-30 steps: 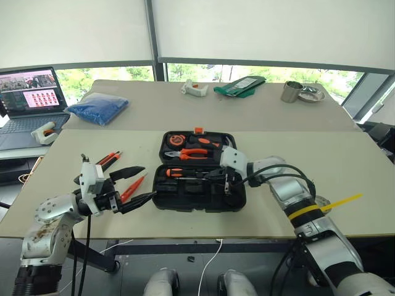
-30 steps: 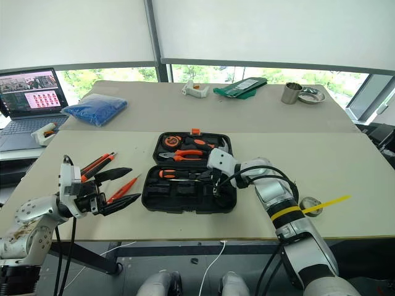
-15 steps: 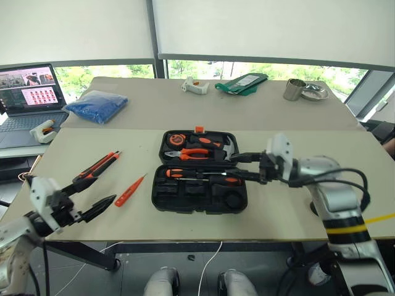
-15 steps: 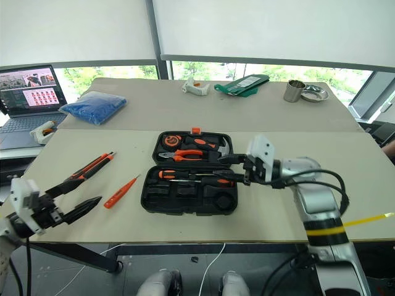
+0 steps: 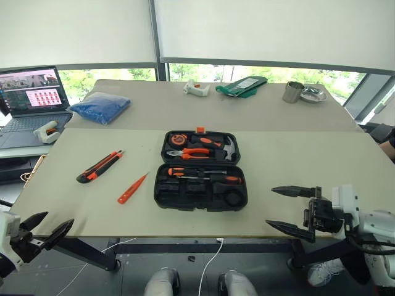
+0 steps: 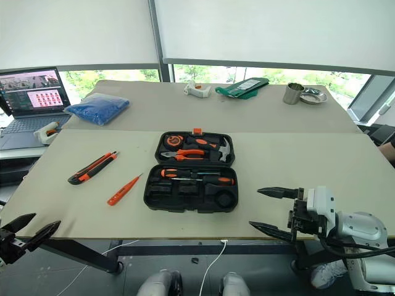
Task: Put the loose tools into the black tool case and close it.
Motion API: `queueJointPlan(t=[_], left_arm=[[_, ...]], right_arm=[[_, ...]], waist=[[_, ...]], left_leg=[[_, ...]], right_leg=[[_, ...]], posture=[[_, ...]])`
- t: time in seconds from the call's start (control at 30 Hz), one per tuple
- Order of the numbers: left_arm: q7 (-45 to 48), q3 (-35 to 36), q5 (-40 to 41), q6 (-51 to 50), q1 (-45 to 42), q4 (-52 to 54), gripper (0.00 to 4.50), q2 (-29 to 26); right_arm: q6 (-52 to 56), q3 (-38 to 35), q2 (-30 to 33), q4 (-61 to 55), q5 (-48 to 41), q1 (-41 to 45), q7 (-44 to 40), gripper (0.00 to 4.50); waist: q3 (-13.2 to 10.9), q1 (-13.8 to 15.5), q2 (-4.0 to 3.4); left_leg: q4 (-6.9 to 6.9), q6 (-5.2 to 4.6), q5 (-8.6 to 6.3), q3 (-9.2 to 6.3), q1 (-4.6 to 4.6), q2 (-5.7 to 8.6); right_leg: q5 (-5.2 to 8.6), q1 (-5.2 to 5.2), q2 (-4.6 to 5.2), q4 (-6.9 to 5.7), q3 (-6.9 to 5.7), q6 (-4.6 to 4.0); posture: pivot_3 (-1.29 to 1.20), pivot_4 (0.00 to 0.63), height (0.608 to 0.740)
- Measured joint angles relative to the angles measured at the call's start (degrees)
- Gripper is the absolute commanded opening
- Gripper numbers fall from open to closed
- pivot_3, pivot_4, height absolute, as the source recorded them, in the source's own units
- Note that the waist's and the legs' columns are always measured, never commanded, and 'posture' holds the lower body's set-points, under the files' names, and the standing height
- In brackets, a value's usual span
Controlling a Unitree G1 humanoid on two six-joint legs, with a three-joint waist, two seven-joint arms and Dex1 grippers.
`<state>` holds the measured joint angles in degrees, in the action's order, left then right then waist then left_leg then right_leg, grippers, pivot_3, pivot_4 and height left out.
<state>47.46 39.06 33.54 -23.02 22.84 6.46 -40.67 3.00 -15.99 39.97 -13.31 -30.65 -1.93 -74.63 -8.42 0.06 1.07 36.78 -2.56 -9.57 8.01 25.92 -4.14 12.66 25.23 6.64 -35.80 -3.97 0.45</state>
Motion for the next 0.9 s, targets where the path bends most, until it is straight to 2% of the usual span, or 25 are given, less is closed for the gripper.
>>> queueJointPlan(t=[0.17, 0.3, 0.53, 0.63, 0.77, 0.9], left_arm=[[-4.7, -8.0, 3.6, -12.8, -12.0, 6.0, 4.50, -2.8], [-9.2, -14.6, 4.2, -18.9, -19.8, 8.0, 4.50, -2.6], [-11.8, -27.7, -5.2, -17.6, -28.5, 2.6, 4.50, -2.6], [-9.4, -31.9, -9.0, -14.7, -30.3, 1.1, 3.78, -3.9], [-6.8, -32.9, -11.1, -13.2, -31.8, -2.4, 2.14, -5.2], [-5.3, -32.5, -11.8, -12.0, -32.4, -5.0, 0.71, -4.9]], right_arm=[[4.2, 4.9, -1.4, -3.7, -1.6, 9.9, 5.3, 4.48], [7.6, 8.6, -1.3, -5.1, -1.6, 14.6, 8.0, 4.48], [10.2, 11.9, -1.2, -5.1, -1.1, 17.9, 10.0, 4.48], [9.5, 12.0, -1.9, -5.1, -1.9, 17.7, 8.9, 4.50], [9.4, 12.2, -2.8, -5.4, -2.3, 17.1, 8.6, 4.50], [8.6, 12.3, -3.8, -5.8, -2.3, 15.6, 8.5, 4.50]], waist=[[0.0, 0.5, -0.03], [0.0, 0.6, 0.00], [0.0, 0.6, 0.04], [0.0, 0.6, 0.04], [0.0, 0.6, 0.03], [0.0, 0.6, 0.03]], left_leg=[[-0.04, 0.00, 0.00, 0.02, 0.02, 0.09], [-0.05, -0.03, -0.04, 0.06, 0.04, 0.23], [-0.05, -0.08, -0.11, 0.11, 0.22, 0.28], [-0.02, -0.05, -0.11, 0.10, 0.19, 0.27], [0.04, -0.02, -0.13, 0.09, 0.07, 0.24], [0.04, -0.01, -0.15, 0.11, -0.29, 0.27]], right_leg=[[-0.10, 0.05, -0.11, -0.03, -0.03, -0.14], [-0.22, 0.03, -0.09, 0.00, -0.01, -0.30], [-0.34, -0.09, -0.35, -0.12, -0.05, 0.04], [-0.33, -0.11, -0.38, -0.16, -0.07, 0.04], [-0.15, -0.16, -0.30, -0.17, -0.06, -0.15], [-0.02, -0.26, -0.19, -0.15, -0.04, 0.06]], posture=[[0.00, 0.150, 0.740], [0.00, 0.150, 0.740], [0.00, 0.150, 0.740], [0.00, 0.150, 0.740], [0.00, 0.150, 0.740], [0.00, 0.150, 0.740]])
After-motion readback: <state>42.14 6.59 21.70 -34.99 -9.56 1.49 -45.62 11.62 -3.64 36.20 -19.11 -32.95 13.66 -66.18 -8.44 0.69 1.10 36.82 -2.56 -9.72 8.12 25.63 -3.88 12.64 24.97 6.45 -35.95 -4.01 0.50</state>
